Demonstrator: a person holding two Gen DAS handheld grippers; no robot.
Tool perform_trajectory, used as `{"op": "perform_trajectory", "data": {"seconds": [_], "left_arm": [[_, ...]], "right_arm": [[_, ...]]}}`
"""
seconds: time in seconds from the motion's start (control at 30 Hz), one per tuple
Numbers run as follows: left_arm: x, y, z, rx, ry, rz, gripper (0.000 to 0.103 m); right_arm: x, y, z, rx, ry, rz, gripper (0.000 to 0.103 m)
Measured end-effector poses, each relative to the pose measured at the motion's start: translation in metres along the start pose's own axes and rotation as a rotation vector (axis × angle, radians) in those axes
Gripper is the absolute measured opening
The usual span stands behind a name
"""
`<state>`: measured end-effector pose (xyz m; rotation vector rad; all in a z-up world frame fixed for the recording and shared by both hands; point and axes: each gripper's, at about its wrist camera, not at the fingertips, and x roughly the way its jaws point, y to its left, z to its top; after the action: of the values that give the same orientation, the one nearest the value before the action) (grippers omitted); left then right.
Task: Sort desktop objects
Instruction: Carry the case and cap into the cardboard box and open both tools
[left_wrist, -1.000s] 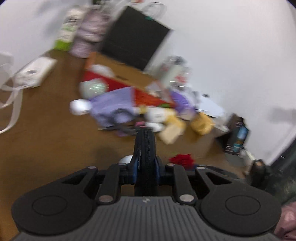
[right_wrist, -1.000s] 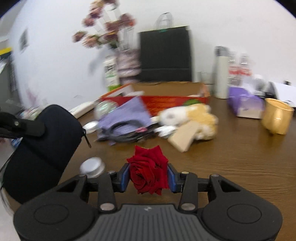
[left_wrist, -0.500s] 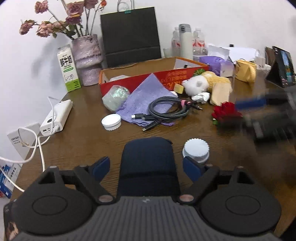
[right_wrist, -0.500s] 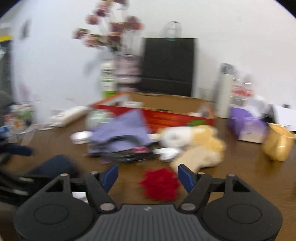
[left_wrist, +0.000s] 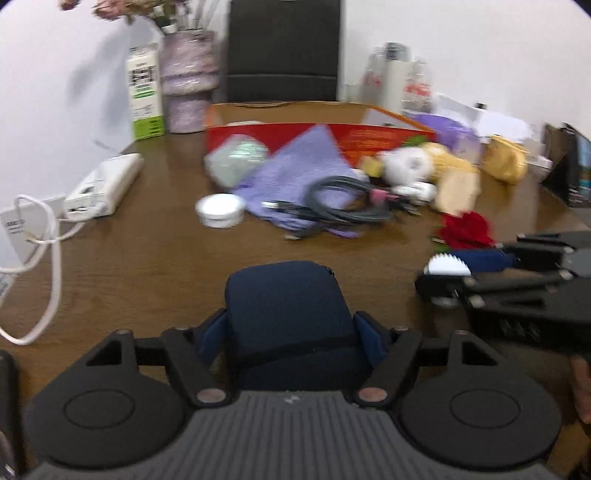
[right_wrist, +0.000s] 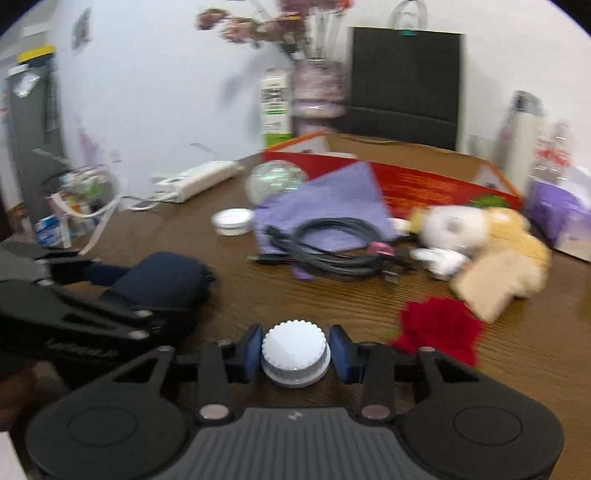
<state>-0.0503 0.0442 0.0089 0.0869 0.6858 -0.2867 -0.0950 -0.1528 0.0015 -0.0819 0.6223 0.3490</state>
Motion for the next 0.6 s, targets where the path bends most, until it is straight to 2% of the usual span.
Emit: {"op": "perform_trajectory", "data": {"seconds": [0.07,0.13,0.23,0.3,0.37,0.43,0.47,0.5,0.53,0.6], "left_arm": [[-0.004,-0.017,-0.004,0.030,-0.006,-0.024,0.077],[-0.004,-0.030,-0.006,0.041,-0.005,-0.052,0.081],[0.000,-0.042,-0.005,0.058,0.007,-0.009,0.087],[0.000,-0.044,-0.005,0.053,0.028,0.001,0.099],[-0.002,-0.043,-0.008,0.043,0.037,-0.005,0.099],[-0.007,-0.041,-0.013,0.040,0.027,-0.001,0.094],[-0.009,-0.040,-0.014,0.037,0.017,0.001,0.081],[-0.013,-0.041,-0.015,0.038,0.004,-0.017,0.072],[-0.015,-0.041,-0.015,0.038,-0.001,-0.010,0.071],[-0.017,-0.043,-0.012,0.031,-0.010,-0.002,0.064]], "right_arm": [[-0.010,-0.009,-0.009,0.020,-0.002,-0.068,0.038],[-0.021,-0.016,-0.017,0.052,0.005,-0.086,0.038],[-0.034,-0.024,-0.027,0.095,0.007,-0.092,0.039],[-0.044,-0.025,-0.033,0.081,0.001,-0.111,0.049],[-0.051,-0.024,-0.037,0.050,-0.018,-0.116,0.059],[-0.056,-0.024,-0.040,0.033,-0.034,-0.127,0.057],[-0.059,-0.027,-0.042,0.035,-0.035,-0.138,0.057],[-0.060,-0.028,-0.043,0.036,-0.032,-0.145,0.057],[-0.058,-0.029,-0.042,0.034,-0.024,-0.144,0.057],[-0.056,-0.036,-0.039,0.037,-0.022,-0.133,0.036]]}}
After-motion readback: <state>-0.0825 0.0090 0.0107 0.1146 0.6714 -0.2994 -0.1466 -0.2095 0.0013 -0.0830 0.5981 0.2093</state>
